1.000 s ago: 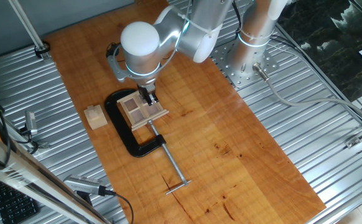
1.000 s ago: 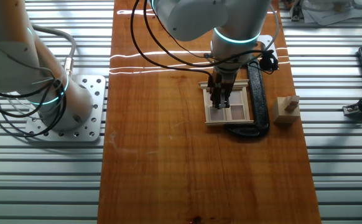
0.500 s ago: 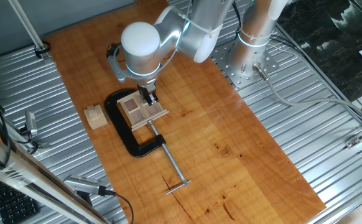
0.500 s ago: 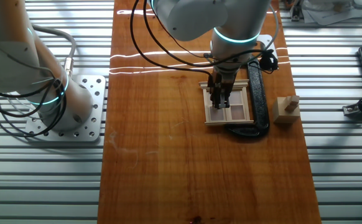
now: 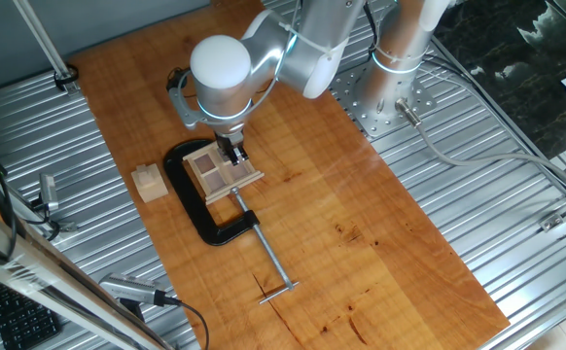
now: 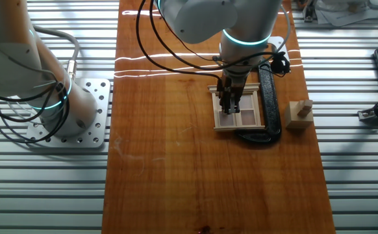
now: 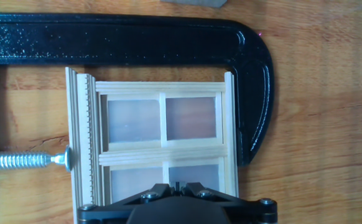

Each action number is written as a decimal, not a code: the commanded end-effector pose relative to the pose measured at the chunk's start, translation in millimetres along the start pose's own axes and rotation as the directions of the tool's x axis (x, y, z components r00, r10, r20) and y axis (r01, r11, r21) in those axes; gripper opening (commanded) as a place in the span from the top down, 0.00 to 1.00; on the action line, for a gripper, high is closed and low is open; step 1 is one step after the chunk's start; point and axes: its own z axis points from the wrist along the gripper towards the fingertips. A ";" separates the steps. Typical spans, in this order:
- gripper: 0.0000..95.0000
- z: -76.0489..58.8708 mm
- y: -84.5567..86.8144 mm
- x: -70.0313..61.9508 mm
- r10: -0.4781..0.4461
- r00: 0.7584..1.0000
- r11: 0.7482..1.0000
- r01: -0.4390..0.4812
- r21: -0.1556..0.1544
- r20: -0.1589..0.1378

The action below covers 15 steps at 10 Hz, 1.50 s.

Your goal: Open a sliding window

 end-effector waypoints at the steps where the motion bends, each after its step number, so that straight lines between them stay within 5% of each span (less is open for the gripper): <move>1: 1.00 -0.1 -0.3 -0.1 0.000 1.000 1.000 0.000 0.001 0.001; 15: 1.00 -3.1 -4.1 5.1 -0.009 1.000 1.000 0.009 -0.001 0.003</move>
